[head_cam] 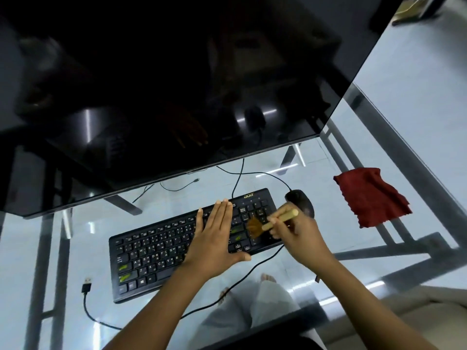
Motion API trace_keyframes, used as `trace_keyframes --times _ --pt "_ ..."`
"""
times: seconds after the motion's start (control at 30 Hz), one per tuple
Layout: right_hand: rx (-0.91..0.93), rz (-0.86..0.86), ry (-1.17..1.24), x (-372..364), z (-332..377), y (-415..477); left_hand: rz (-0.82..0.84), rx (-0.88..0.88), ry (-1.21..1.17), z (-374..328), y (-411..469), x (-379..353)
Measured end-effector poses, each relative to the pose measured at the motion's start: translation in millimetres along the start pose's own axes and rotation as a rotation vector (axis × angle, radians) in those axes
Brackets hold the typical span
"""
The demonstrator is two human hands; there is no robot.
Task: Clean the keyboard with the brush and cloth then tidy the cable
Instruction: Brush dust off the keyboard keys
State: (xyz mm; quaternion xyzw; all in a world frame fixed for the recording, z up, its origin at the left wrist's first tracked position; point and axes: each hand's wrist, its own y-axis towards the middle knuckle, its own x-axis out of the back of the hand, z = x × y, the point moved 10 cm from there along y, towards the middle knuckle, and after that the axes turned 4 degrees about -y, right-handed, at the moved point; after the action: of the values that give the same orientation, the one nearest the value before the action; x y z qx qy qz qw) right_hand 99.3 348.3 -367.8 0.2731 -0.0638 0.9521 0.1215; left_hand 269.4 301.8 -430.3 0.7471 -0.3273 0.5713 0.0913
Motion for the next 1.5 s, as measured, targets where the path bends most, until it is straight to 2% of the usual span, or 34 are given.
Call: trace_keyframes --times 0.1,0.13,0.2,0.23,0.27,0.37,0.43,0.5,0.53,0.57,0.63,0.67,0.7,0.73,0.77,0.8,0.83,0.9,0.93,0.97,1.07,1.2,1.27,1.33,1.43,1.5 --pt "0.022 -0.214 -0.023 27 -4 -8 0.004 0.007 0.001 1 2 0" --pt "-0.007 -0.215 0.037 29 -8 -9 0.003 0.006 0.006 0 2 0" --pt "-0.061 -0.029 0.087 8 -9 -10 -0.001 0.002 0.01 0 1 0" --pt "-0.048 0.047 0.032 0 -7 -11 -0.006 0.002 0.006 0 1 0" --pt "-0.034 0.04 -0.017 1 -8 -11 -0.007 0.003 0.002 0 1 1" --pt "0.038 -0.238 -0.071 36 2 -8 -0.008 0.007 -0.001 -1 1 1" --pt "0.053 -0.165 0.01 28 9 -6 -0.008 0.008 0.002 -2 1 1" --pt "0.08 0.081 -0.045 -5 18 -5 -0.002 0.015 0.003 -2 0 1" --pt "0.101 0.101 -0.121 -9 18 -4 -0.004 0.018 -0.002 -2 0 2" --pt "0.098 0.049 -0.137 -4 16 0 -0.001 0.019 -0.008 -2 0 2" --pt "0.074 -0.178 -0.125 24 16 8 -0.01 0.02 -0.021 -3 0 3" --pt "0.059 -0.209 -0.068 31 16 8 -0.019 0.021 -0.026 -3 -1 4" --pt "0.043 -0.173 -0.026 29 17 8 -0.022 0.021 -0.027 -3 -1 4" --pt "0.042 -0.066 -0.008 18 17 8 -0.02 0.021 -0.023 -3 -1 3" --pt "0.036 0.065 -0.016 4 16 5 -0.019 0.023 -0.018 -2 -2 3" --pt "0.043 0.122 -0.098 -2 14 2 -0.021 0.027 -0.02 -2 -1 3" --pt "0.052 0.118 -0.139 -1 11 1 -0.023 0.029 -0.026 -1 -1 3" --pt "0.063 -0.085 -0.196 24 11 2 -0.02 0.032 -0.035 -1 -1 4" --pt "0.046 -0.138 -0.148 30 8 1 -0.022 0.04 -0.036 0 -3 4" --pt "0.034 -0.141 -0.116 31 8 0 -0.027 0.049 -0.034 2 -5 5" --pt "0.054 0.028 -0.175 9 10 0 -0.023 0.062 -0.026 7 -10 5" --pt "0.067 -0.196 -0.047 35 19 16 -0.028 0.066 -0.03 8 -12 7" --pt "0.02 -0.104 0.009 17 22 25 -0.035 0.067 -0.026 8 -13 7" --pt "0.019 0.037 -0.048 -10 30 29 -0.052 0.084 -0.023 13 -15 7" --pt "0.054 -0.055 -0.027 -12 45 36 -0.074 0.118 -0.033 24 -24 8" --pt "0.022 0.038 0.046 -27 49 36 -0.082 0.14 -0.031 32 -30 9"
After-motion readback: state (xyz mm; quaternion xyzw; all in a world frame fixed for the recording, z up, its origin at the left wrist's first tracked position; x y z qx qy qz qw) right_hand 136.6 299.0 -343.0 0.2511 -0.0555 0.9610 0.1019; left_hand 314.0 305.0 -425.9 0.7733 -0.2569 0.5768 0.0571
